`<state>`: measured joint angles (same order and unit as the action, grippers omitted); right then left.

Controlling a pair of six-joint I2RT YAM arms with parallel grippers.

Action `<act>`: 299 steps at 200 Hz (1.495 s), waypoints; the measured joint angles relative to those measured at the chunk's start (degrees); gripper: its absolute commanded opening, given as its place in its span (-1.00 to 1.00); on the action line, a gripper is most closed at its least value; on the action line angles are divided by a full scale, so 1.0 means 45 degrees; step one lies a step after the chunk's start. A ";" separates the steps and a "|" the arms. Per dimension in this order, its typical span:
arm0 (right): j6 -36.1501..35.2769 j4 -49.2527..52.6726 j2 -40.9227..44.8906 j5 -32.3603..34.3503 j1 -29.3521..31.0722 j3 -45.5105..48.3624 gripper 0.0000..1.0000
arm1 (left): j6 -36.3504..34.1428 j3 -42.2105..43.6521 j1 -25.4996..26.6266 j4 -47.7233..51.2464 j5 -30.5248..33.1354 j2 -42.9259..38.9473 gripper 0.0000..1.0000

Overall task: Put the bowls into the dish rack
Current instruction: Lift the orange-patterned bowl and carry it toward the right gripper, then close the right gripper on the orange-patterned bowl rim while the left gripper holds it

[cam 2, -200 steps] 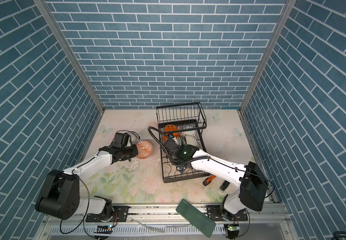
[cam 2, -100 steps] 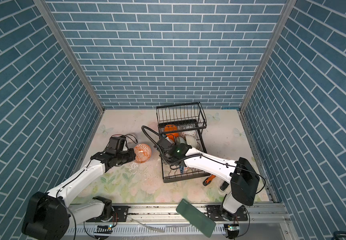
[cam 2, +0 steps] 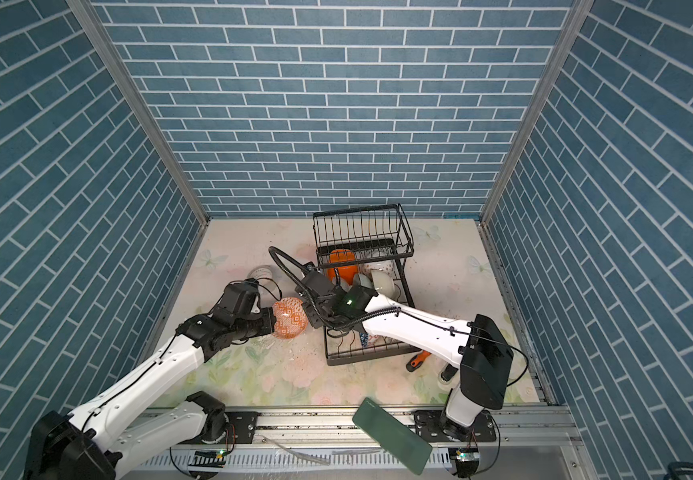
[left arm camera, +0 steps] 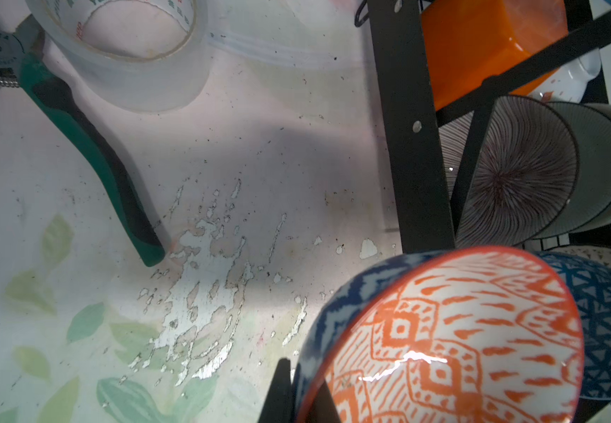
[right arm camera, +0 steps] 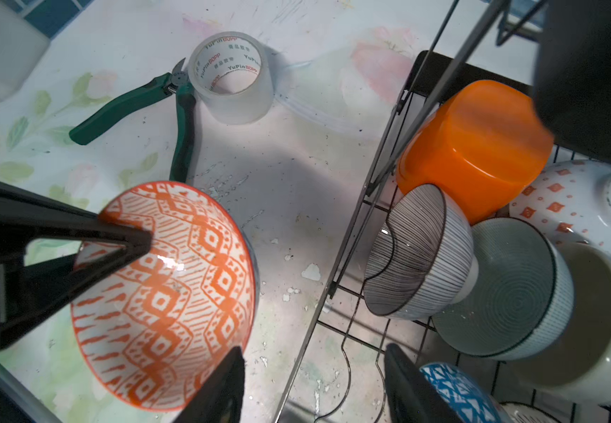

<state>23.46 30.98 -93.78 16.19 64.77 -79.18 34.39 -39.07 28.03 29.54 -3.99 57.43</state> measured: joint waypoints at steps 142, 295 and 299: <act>0.0063 0.0442 -0.1001 0.0350 0.0097 -0.0301 -0.07 | 0.0510 -0.0393 0.1569 -0.0068 0.0894 0.0083 -1.00; 0.0738 0.0000 -0.1049 0.0364 0.0238 -0.0330 -0.94 | 0.0753 -0.0393 0.1695 -0.0442 0.0879 0.0102 -1.00; 0.0738 -0.0005 -0.1049 0.0369 0.0238 -0.0330 -0.96 | 0.0753 -0.0393 0.1695 -0.0442 0.0879 0.0102 -1.00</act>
<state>26.79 30.96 -98.50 17.85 65.84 -80.66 37.78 -40.84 35.66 27.55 -0.03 57.89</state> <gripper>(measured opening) 0.092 0.099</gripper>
